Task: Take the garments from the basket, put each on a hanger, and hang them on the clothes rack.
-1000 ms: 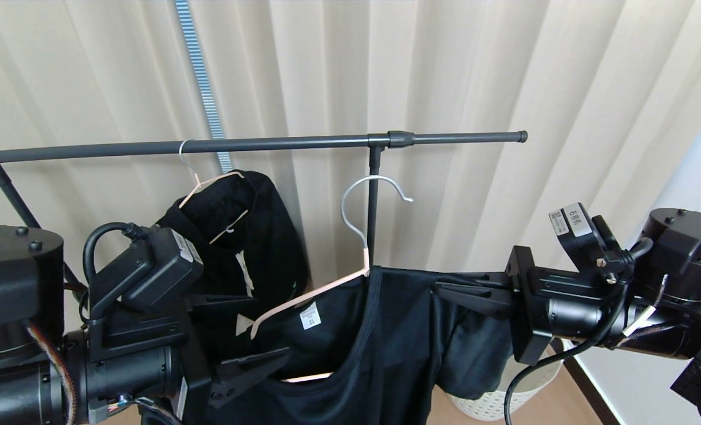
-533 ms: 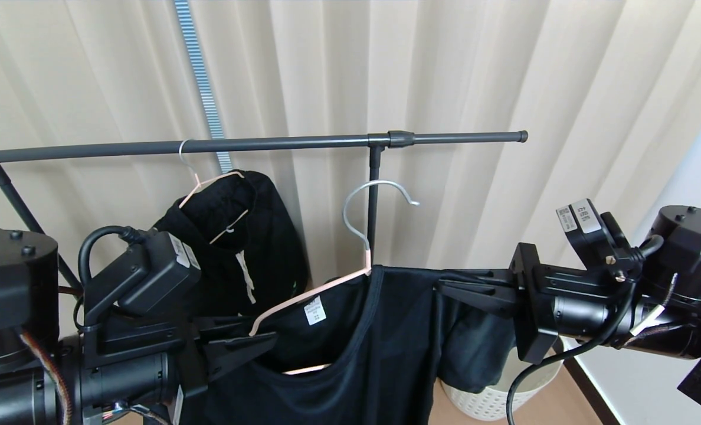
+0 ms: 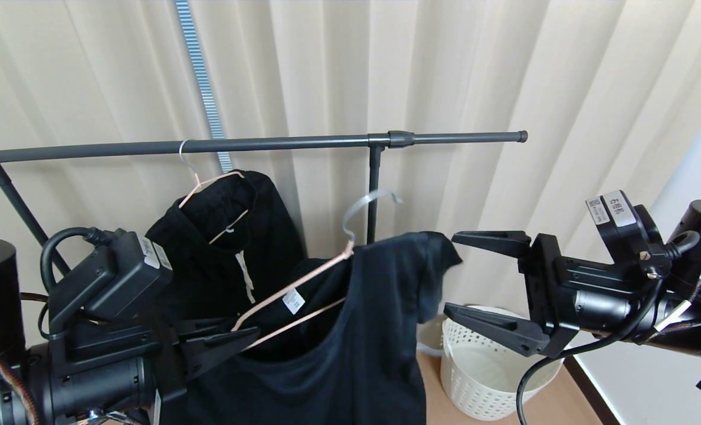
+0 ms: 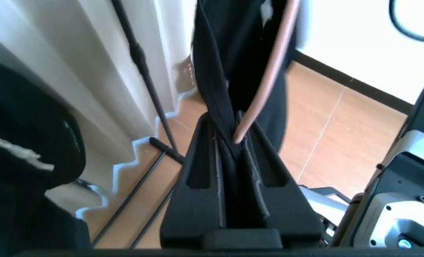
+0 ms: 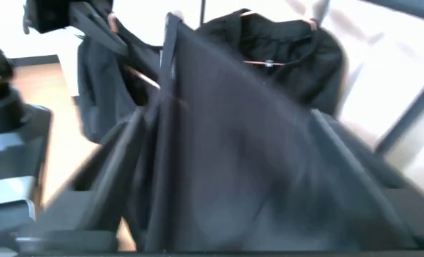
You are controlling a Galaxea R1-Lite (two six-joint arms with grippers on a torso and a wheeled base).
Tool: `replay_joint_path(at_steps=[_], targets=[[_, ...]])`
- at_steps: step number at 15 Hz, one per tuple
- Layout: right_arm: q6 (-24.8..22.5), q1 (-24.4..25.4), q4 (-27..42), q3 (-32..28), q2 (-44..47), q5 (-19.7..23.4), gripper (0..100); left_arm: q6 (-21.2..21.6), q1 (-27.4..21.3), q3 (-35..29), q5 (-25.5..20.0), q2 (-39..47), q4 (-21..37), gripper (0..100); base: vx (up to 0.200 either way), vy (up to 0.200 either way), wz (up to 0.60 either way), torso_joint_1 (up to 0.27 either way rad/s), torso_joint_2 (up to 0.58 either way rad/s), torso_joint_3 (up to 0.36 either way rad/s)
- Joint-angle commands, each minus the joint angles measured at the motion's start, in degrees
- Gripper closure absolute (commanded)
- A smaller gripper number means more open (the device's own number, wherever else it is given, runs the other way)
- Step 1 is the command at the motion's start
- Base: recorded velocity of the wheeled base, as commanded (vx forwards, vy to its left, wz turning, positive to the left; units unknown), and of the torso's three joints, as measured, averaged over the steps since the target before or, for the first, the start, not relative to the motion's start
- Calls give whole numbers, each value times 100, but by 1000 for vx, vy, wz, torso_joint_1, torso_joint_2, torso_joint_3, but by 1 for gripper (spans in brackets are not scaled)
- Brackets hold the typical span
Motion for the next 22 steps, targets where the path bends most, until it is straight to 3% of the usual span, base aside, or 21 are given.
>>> replay_joint_path(at_steps=[1, 7, 12, 18, 22], targets=[[-16, -130, 5, -4, -84, -4, 0, -2, 17, 73, 45, -208, -1, 100, 0, 0, 0, 0, 0, 0], [-52, -279, -12, -74, 127, 23, 0, -11, 61, 239, 28, -568, 8, 100, 0, 0, 0, 0, 0, 0], [-69, -701, -21, -408, 795, 5, 0, -20, 8, 380, 1, -796, 8, 100, 0, 0, 0, 0, 0, 0], [-60, -921, -30, -962, 1709, -390, 0, -29, -142, 415, 1, -796, -1, 100, 0, 0, 0, 0, 0, 0], [-52, -1097, -30, -1146, 1999, -390, 0, -29, -142, 424, 1, -796, -1, 100, 0, 0, 0, 0, 0, 0]])
